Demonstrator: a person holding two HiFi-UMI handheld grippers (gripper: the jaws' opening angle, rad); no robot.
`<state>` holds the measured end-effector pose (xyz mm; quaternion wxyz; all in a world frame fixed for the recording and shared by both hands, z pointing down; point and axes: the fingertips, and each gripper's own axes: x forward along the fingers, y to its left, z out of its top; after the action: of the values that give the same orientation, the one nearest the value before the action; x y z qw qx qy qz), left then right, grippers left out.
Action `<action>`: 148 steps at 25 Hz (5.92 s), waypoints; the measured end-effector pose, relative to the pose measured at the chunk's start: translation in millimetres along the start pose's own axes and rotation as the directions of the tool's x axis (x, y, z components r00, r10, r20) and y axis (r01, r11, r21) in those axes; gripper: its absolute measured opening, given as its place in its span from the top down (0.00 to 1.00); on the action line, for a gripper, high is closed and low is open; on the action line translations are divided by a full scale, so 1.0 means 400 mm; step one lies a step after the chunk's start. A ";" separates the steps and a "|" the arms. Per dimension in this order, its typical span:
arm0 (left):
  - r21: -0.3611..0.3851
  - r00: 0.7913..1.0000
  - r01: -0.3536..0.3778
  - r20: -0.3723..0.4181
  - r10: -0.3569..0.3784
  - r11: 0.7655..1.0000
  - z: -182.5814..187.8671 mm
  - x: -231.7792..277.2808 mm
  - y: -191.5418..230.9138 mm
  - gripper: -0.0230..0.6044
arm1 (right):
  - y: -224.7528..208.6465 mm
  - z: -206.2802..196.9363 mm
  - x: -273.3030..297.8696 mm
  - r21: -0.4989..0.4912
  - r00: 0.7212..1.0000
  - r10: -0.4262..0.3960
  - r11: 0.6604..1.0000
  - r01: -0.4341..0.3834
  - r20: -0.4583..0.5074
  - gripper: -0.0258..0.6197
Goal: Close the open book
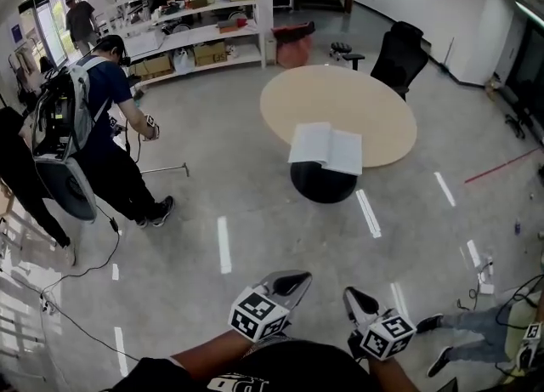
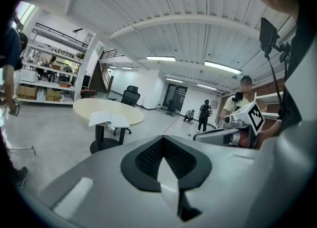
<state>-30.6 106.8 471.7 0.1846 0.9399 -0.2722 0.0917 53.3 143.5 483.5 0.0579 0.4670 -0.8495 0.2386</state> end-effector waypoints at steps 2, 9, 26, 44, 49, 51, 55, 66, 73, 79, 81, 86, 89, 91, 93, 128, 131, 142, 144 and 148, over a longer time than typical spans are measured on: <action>0.001 1.000 0.009 0.001 -0.009 1.000 0.010 -0.013 0.050 0.95 | 0.012 0.005 0.039 -0.004 1.000 -0.013 1.000 0.013 -0.007 0.95; -0.008 1.000 0.011 -0.026 -0.011 1.000 0.023 -0.045 0.240 0.95 | 0.026 0.070 0.185 -0.025 0.998 -0.058 0.998 0.059 0.018 0.95; -0.057 1.000 -0.012 -0.028 0.010 0.998 -0.026 0.060 0.386 0.95 | -0.081 0.032 0.329 -0.023 0.999 -0.050 0.999 0.049 -0.019 0.95; -0.075 0.989 -0.150 -0.014 0.150 0.986 0.185 0.387 0.399 0.95 | -0.418 0.329 0.374 -0.112 0.994 0.106 0.988 -0.104 0.016 0.95; -0.072 0.984 -0.179 0.007 0.180 0.981 0.262 0.473 0.389 0.95 | -0.508 0.376 0.347 -0.116 0.992 0.123 0.986 -0.122 0.006 0.95; -0.079 0.977 -0.213 0.013 0.215 0.974 0.282 0.492 0.398 0.95 | -0.535 0.380 0.341 -0.112 0.991 0.136 0.984 -0.135 -0.001 0.95; -0.074 0.969 -0.247 -0.031 0.246 0.966 0.269 0.520 0.394 0.95 | -0.579 0.357 0.339 -0.071 0.987 0.157 0.985 -0.158 -0.013 0.95; -0.081 0.981 -0.172 -0.102 0.163 0.982 0.256 0.630 0.436 0.95 | -0.649 0.362 0.399 -0.034 0.993 0.118 0.992 -0.118 -0.020 0.95; -0.070 0.992 -0.089 -0.098 0.082 0.994 0.324 0.684 0.551 0.95 | -0.688 0.428 0.496 -0.027 0.999 0.032 0.999 -0.033 -0.015 0.95; -0.090 0.992 -0.074 -0.105 0.064 0.993 0.333 0.685 0.723 0.95 | -0.716 0.420 0.620 -0.003 0.998 -0.036 0.999 0.036 -0.060 0.95; -0.101 0.993 -0.068 -0.104 0.057 0.993 0.335 0.680 0.776 0.95 | -0.717 0.419 0.658 0.000 0.996 -0.055 0.998 0.055 -0.077 0.95; -0.223 0.996 -0.013 -0.092 -0.008 0.975 0.322 0.661 0.888 0.95 | -0.688 0.440 0.746 0.006 0.993 -0.087 0.996 0.087 -0.085 0.95; -0.339 0.996 0.037 -0.060 -0.061 0.940 0.303 0.656 0.938 0.95 | -0.666 0.454 0.790 -0.015 0.992 -0.097 0.995 0.096 -0.083 0.95; -0.379 0.997 0.031 -0.057 -0.057 0.925 0.276 0.652 0.981 0.95 | -0.651 0.455 0.815 -0.030 0.992 -0.094 0.995 0.091 -0.086 0.95; -0.417 0.997 0.026 -0.057 -0.055 0.908 0.245 0.650 1.017 0.95 | -0.636 0.452 0.834 -0.045 0.992 -0.079 0.996 0.075 -0.096 0.95; -0.979 0.986 0.003 0.038 0.162 0.206 -0.095 0.838 1.368 0.71 | -0.817 0.529 0.773 -0.057 0.981 -0.150 0.988 0.144 -0.123 0.95; -0.973 0.992 0.017 0.046 0.122 0.231 -0.080 0.849 1.348 0.82 | -0.820 0.529 0.770 -0.052 0.981 -0.154 0.987 0.149 -0.116 0.95; -0.894 0.983 0.064 0.133 0.128 0.443 0.078 0.821 1.310 0.95 | -0.815 0.527 0.791 -0.056 0.989 -0.103 0.994 0.098 -0.110 0.95; -0.858 0.983 0.068 0.144 0.111 0.510 0.116 0.823 1.293 0.95 | -0.819 0.534 0.790 -0.057 0.991 -0.094 0.994 0.088 -0.100 0.95; -0.814 0.987 0.062 0.134 0.084 0.578 0.171 0.826 1.250 0.95 | -0.822 0.549 0.783 -0.042 0.994 -0.086 0.996 0.083 -0.074 0.95</action>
<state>-22.5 -470.1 647.9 0.5731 0.7521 -0.3035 -0.1173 176.1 -345.4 506.5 0.1093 0.4919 -0.8306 0.2370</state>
